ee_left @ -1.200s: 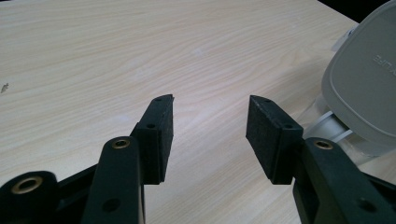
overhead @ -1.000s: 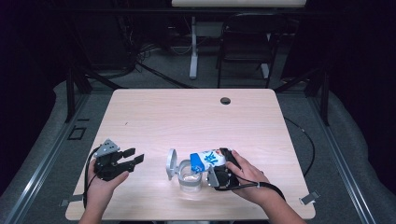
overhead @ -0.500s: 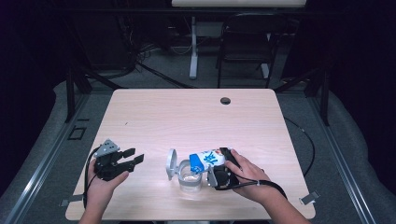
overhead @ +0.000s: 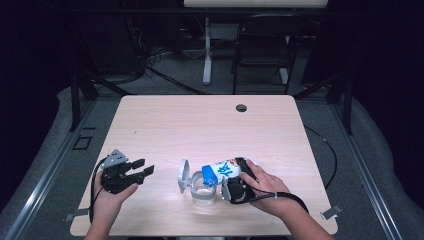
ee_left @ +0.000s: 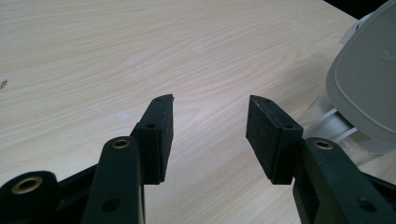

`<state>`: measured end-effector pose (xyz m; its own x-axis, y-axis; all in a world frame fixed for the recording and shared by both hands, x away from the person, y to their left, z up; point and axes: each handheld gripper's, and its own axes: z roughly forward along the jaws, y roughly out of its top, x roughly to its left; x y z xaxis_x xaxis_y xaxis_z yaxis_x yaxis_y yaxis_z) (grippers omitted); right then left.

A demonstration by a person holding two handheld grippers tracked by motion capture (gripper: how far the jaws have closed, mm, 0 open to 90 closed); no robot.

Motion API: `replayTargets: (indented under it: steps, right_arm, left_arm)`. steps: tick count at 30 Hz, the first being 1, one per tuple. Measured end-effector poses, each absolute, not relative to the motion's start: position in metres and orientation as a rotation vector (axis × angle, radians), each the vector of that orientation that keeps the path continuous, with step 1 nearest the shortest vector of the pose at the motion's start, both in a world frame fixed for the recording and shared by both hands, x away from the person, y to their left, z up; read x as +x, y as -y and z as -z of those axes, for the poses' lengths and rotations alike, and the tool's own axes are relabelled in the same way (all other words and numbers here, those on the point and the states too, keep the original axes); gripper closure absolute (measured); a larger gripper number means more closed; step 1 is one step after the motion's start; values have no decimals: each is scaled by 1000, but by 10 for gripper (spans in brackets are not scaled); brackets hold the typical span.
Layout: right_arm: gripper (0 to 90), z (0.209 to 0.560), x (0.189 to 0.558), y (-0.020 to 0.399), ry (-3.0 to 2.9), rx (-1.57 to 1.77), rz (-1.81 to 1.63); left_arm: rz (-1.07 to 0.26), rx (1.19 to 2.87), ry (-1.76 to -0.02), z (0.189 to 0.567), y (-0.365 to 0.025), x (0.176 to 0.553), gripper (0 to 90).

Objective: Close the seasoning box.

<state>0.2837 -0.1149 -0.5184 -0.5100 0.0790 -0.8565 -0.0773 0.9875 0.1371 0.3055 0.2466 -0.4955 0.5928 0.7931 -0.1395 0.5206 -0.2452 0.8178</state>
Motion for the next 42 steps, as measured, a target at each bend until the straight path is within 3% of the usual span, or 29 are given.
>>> replayTargets:
  steps: [42]
  right_arm:
    - [423,514,281,110,-2054,-82,-91]
  left_arm:
    - [-378,1912,-1064,496,-249,306,519]
